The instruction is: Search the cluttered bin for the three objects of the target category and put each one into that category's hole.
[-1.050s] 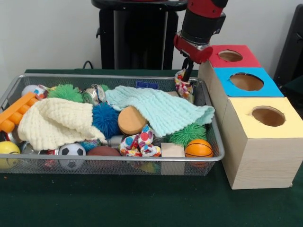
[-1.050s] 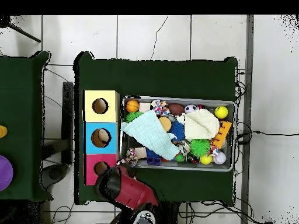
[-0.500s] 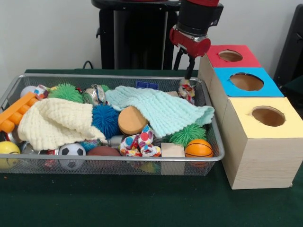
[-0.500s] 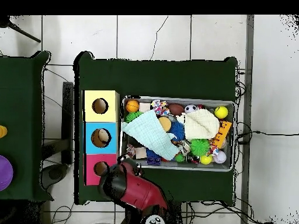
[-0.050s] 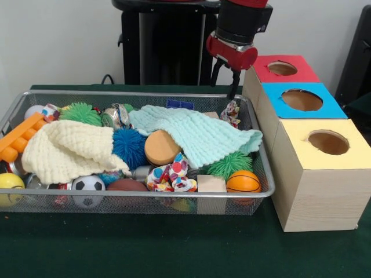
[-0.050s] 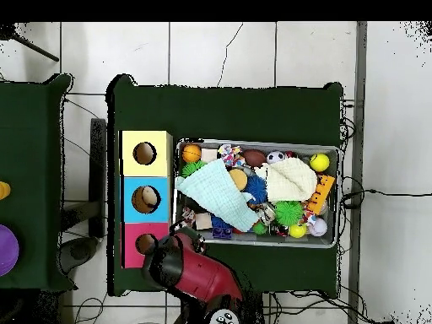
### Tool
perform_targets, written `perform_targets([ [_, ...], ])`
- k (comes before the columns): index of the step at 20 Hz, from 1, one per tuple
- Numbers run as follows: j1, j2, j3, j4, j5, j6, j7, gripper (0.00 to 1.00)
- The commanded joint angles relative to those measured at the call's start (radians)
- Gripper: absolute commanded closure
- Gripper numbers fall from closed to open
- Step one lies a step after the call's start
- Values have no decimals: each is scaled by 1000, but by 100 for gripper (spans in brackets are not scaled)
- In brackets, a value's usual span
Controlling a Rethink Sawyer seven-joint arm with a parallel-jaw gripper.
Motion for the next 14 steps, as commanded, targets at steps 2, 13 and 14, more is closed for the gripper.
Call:
perform_targets([
  [2,2,1,24,-116,-24,-6,87,0],
  [13,11,-39,31,-164,0,65,91,0],
  [14,12,-32,33,-172,3,61,94,0],
])
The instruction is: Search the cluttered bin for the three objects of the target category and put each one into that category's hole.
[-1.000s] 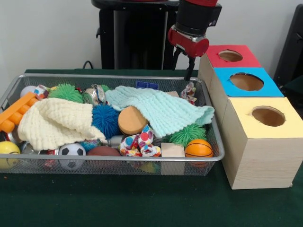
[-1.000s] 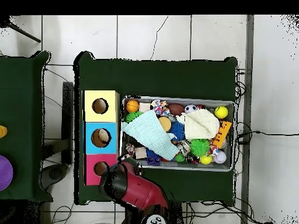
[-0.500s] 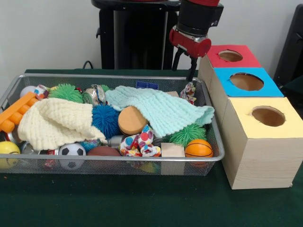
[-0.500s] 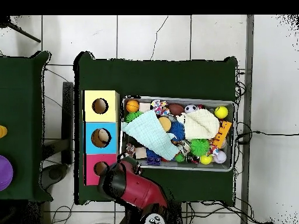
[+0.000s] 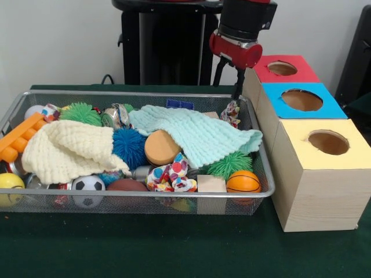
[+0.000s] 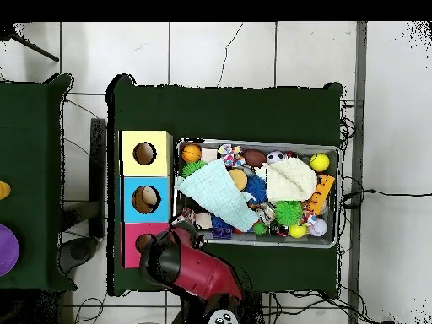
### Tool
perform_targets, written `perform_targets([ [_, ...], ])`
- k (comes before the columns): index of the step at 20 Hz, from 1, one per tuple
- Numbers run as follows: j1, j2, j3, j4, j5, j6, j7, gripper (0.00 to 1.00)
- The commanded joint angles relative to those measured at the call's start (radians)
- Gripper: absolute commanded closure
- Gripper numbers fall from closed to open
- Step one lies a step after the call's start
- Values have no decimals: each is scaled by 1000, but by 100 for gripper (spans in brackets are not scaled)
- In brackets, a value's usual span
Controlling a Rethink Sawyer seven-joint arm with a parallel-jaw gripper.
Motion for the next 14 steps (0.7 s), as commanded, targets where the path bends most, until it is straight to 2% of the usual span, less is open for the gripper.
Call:
perform_targets([
  [1,5,-1,38,-149,6,53,98,0],
  [14,-17,90,94,-147,23,-100,176,0],
])
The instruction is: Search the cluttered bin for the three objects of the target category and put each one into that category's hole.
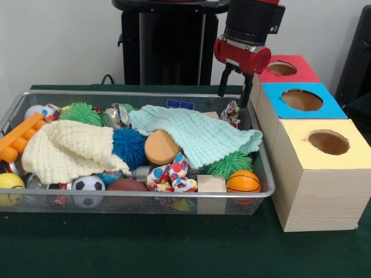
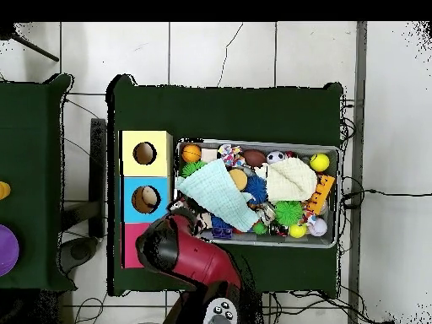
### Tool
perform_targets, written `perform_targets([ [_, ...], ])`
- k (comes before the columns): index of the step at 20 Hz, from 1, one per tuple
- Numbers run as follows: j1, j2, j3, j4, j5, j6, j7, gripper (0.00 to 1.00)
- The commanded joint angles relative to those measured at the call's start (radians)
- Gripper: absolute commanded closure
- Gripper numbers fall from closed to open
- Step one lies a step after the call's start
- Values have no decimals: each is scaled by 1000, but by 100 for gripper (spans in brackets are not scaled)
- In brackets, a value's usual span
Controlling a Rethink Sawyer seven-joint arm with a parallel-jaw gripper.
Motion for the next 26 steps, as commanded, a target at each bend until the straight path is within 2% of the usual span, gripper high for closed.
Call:
perform_targets([
  [1,-23,79,97,-67,23,-92,180,0],
  [8,-71,146,181,-36,32,-199,251,0],
  [19,-65,171,245,4,111,-207,305,0],
  [23,-51,178,231,14,153,-163,294,0],
  [26,14,176,139,4,211,-51,254,0],
])
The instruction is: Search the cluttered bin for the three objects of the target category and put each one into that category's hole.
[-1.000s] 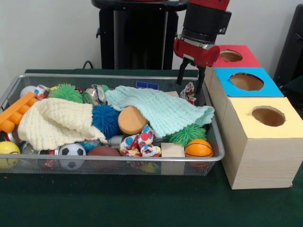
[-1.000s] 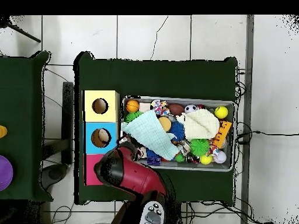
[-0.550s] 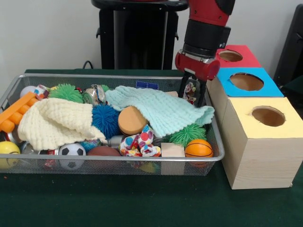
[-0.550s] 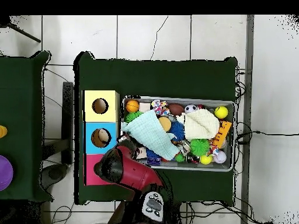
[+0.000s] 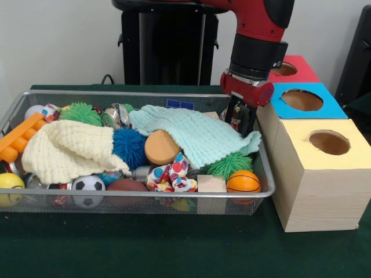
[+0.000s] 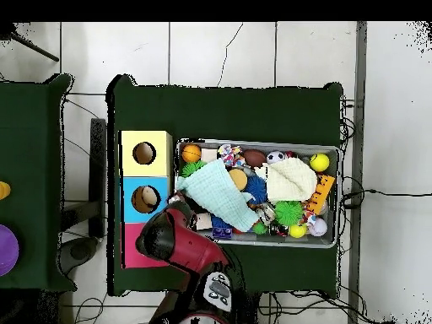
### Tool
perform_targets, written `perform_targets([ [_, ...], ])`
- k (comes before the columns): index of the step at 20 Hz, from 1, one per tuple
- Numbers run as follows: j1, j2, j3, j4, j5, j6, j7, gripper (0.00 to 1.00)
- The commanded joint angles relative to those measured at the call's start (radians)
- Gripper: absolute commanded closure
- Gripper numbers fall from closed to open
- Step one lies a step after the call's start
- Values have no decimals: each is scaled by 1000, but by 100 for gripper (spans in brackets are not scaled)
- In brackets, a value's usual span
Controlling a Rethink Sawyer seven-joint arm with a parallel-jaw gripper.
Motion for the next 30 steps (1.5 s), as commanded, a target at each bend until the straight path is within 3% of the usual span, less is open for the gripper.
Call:
perform_targets([
  [1,74,41,1,7,133,156,243,0],
  [4,130,44,-86,-5,166,247,227,0],
  [12,227,38,-208,-23,197,435,276,0],
  [15,230,31,-221,-26,195,472,284,0],
  [19,175,53,-156,-13,210,403,255,0],
  [24,84,96,-43,11,202,246,228,0],
  [30,68,105,-12,11,197,199,246,0],
])
